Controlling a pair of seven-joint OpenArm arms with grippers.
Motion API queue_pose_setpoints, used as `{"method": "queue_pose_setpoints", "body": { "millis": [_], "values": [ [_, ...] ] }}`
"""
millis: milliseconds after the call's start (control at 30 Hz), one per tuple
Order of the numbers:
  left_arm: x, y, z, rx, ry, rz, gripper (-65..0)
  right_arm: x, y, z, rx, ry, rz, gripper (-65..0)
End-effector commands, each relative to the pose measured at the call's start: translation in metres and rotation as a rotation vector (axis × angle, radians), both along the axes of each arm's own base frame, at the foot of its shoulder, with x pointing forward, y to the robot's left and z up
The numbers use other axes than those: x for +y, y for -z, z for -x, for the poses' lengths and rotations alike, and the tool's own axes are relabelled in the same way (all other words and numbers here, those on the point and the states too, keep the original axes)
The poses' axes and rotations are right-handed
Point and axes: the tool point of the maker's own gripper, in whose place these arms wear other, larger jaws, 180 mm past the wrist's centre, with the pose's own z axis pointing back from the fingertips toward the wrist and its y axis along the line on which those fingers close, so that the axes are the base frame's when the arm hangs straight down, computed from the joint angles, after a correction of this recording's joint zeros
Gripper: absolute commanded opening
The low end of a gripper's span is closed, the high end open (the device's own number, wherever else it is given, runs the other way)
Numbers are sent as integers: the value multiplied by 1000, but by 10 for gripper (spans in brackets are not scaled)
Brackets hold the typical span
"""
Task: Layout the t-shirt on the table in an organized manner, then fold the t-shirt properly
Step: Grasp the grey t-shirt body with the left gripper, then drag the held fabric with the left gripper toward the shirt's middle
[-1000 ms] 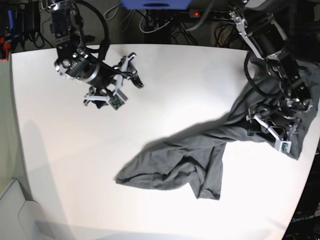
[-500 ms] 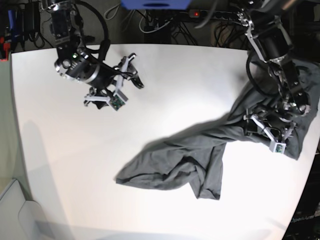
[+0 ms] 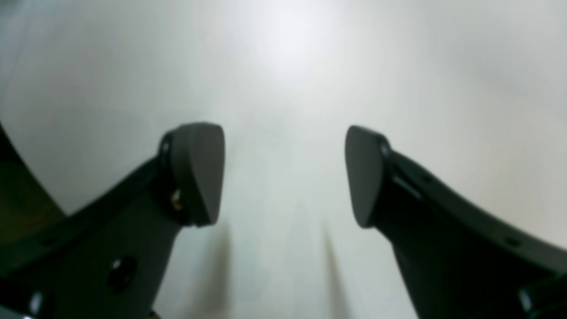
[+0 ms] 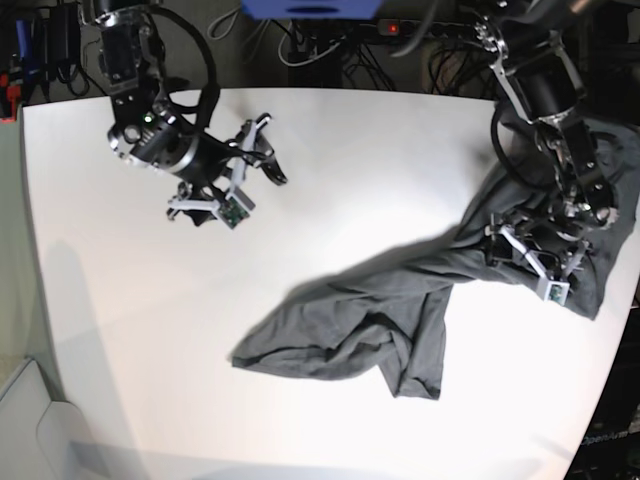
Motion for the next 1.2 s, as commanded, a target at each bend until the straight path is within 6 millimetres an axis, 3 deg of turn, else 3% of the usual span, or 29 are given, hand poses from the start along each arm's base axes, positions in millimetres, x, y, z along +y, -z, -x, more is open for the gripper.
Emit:
{"method": "queue_pose_setpoints", "body": {
  "millis": [0,133,233,400,633,767,1067,1167],
  "values": [
    [6,-14,-8,-48,-1,-9,-125,2,-10,-5,-35,-6,-23,-215],
    [5,-8,-4,-31,-2,-1,-145,2,-10,-5,-35,-6,-23,-215],
    [11,1,-1,-1,-8,5,-282,3,-10,-6,-36,-6,-24,-215],
    [13,8,1,21,-13,13,-383,2,-10,-10,-38,-4,-23,-215],
    [14,5,-1,12,-12,10,-650,1,-5,-10,-23,0,-21,-215],
    [14,-19,-11,-47,-7,-21,-647,1,-5,-10,-22,0,-23,-215],
    [10,-118,-52,-251,2,-123,-645,3,-5,-9,-21,-4,-25,-215],
    [11,-140,-64,-267,-5,-136,-645,4,-5,-9,-20,-6,-27,-215]
  ]
}}
